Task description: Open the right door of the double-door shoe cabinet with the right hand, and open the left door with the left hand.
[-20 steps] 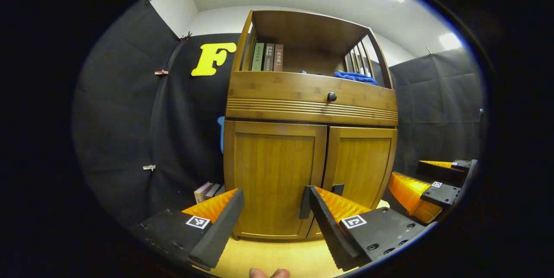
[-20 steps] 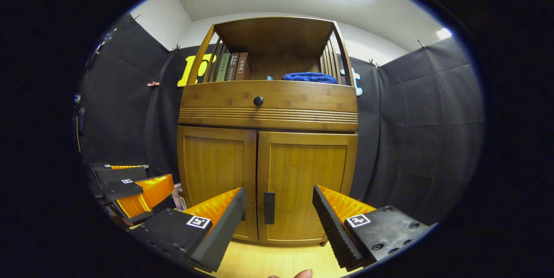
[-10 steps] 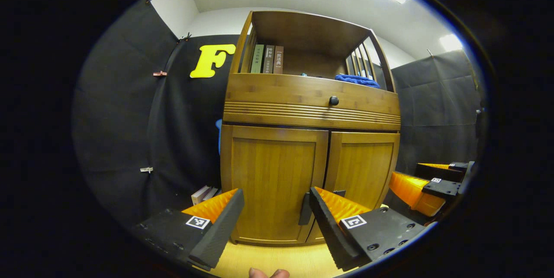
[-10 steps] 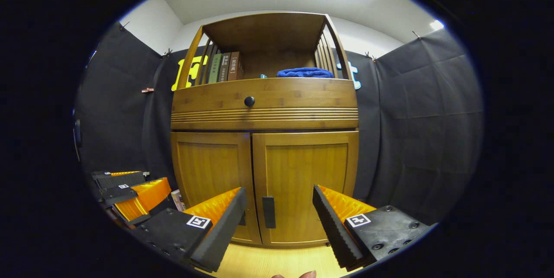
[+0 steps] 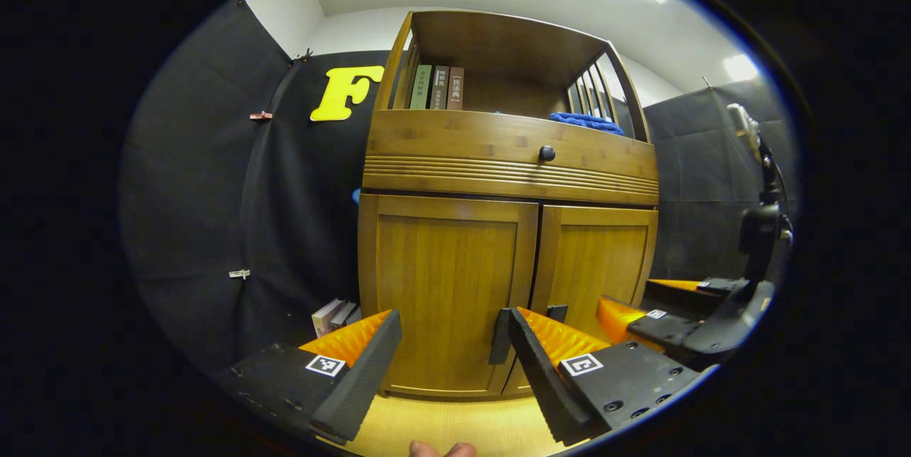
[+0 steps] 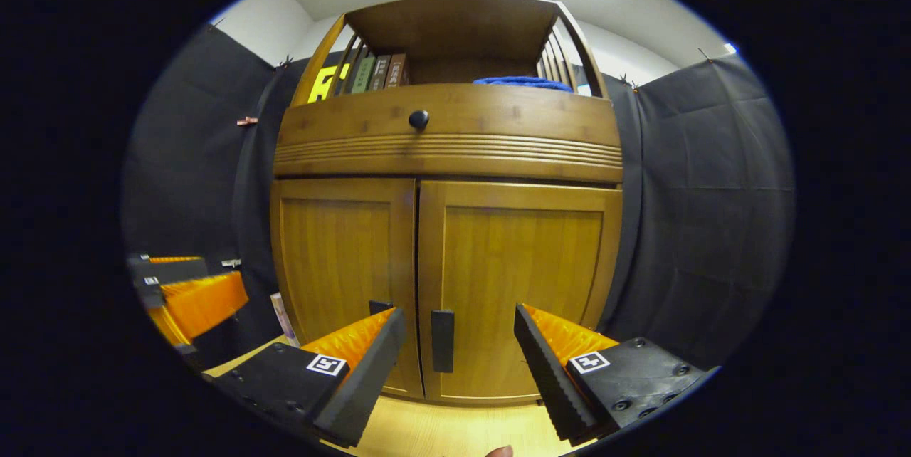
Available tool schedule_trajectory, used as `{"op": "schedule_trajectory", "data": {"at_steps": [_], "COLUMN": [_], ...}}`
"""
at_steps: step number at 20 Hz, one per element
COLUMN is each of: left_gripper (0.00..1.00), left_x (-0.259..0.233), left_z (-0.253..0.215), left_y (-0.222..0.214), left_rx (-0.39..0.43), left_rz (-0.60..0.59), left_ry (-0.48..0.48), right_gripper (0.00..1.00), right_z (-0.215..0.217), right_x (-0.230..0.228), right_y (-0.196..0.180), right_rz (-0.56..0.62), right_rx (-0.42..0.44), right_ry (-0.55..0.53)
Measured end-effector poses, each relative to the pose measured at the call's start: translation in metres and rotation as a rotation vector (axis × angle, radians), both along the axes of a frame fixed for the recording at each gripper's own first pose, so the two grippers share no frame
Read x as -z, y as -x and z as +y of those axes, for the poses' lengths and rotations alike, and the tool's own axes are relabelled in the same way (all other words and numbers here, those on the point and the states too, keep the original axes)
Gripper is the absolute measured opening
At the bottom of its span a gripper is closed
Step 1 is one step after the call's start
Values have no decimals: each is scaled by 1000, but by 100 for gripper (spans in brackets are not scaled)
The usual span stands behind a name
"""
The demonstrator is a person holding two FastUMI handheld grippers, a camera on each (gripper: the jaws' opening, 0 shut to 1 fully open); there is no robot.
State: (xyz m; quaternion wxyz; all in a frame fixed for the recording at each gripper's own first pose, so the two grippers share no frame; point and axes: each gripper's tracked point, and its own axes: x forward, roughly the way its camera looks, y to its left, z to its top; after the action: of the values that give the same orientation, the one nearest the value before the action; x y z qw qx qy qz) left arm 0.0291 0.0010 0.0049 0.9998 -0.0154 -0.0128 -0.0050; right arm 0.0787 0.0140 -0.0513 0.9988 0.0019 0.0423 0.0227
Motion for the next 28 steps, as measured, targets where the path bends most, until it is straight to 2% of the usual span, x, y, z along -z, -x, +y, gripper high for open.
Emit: {"op": "schedule_trajectory", "data": {"at_steps": [4,9,11,12,14,16,17,18,19,20,21,23,24,28], "left_gripper": [94,94,94,94,94,94,94,94,94,94,94,94,94,94], "left_x": [3,4,5,6,8,10,11,11,12,12,12,13,14,17], "left_z": [5,11,13,14,14,14,13,13,13,13,12,13,13,12], "left_y": [4,3,-1,-3,-7,-11,-12,-14,-14,-15,-16,-15,-13,-4], "left_rx": [-18,-32,-36,-34,-31,-22,-19,-16,-16,-13,-11,-8,-7,1], "left_rz": [0,3,5,6,9,13,16,17,18,19,18,22,23,30], "left_ry": [5,12,16,17,16,13,12,11,13,16,20,25,25,27], "right_gripper": [98,94,96,89,86,75,59,61,42,41,38,35,25,28], "right_z": [16,14,14,13,13,16,18,20,17,18,19,18,19,19], "right_x": [46,84,98,102,113,119,120,122,125,131,120,129,133,126], "right_y": [-24,-61,-74,-78,-86,-95,-95,-102,-102,-99,-96,-101,-102,-91], "right_rz": [93,159,183,187,211,220,221,219,225,251,211,231,249,249], "right_rx": [-43,-11,-3,6,15,22,13,3,-1,-11,-10,-17,-23,-65], "right_ry": [-31,-34,-36,-38,-56,-63,-66,-57,-37,-31,-48,-72,-84,-98]}}
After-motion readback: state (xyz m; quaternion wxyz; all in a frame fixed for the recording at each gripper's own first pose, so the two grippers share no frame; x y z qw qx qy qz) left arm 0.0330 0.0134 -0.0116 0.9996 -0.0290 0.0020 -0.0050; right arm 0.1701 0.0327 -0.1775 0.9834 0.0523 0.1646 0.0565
